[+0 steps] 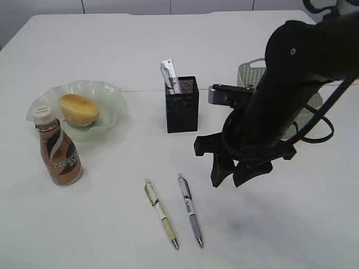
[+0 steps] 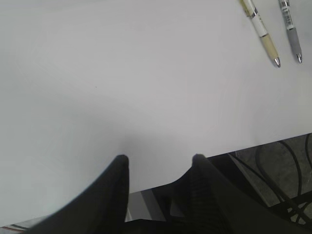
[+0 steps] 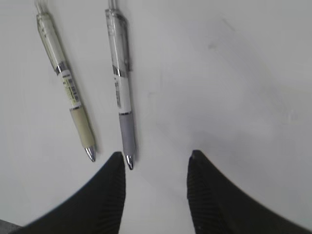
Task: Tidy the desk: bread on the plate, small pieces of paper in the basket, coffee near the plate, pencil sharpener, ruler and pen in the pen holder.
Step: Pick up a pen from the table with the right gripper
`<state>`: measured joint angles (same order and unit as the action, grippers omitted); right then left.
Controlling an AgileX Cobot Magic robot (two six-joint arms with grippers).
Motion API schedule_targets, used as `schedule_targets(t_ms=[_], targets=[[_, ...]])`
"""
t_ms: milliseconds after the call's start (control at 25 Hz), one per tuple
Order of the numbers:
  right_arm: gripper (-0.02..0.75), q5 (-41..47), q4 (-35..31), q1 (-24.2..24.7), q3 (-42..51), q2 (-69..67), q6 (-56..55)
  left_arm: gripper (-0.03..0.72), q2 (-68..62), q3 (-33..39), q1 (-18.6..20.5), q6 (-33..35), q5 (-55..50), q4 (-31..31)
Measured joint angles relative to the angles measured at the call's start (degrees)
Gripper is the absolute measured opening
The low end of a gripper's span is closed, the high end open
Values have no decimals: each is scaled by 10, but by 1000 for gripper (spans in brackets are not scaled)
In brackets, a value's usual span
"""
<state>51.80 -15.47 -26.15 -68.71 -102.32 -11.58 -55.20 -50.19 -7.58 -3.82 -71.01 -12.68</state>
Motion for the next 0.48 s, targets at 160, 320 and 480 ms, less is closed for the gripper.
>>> schedule_targets(t_ms=[160, 320, 480], targets=[[342, -19, 0, 0, -4, -27, 12, 308, 0, 0, 0, 0, 0, -4], [342, -21, 3, -10, -47, -65, 14, 308, 0, 0, 0, 0, 0, -12], [342, -21, 28, -50, -103, -91, 9, 308, 0, 0, 0, 0, 0, -15]])
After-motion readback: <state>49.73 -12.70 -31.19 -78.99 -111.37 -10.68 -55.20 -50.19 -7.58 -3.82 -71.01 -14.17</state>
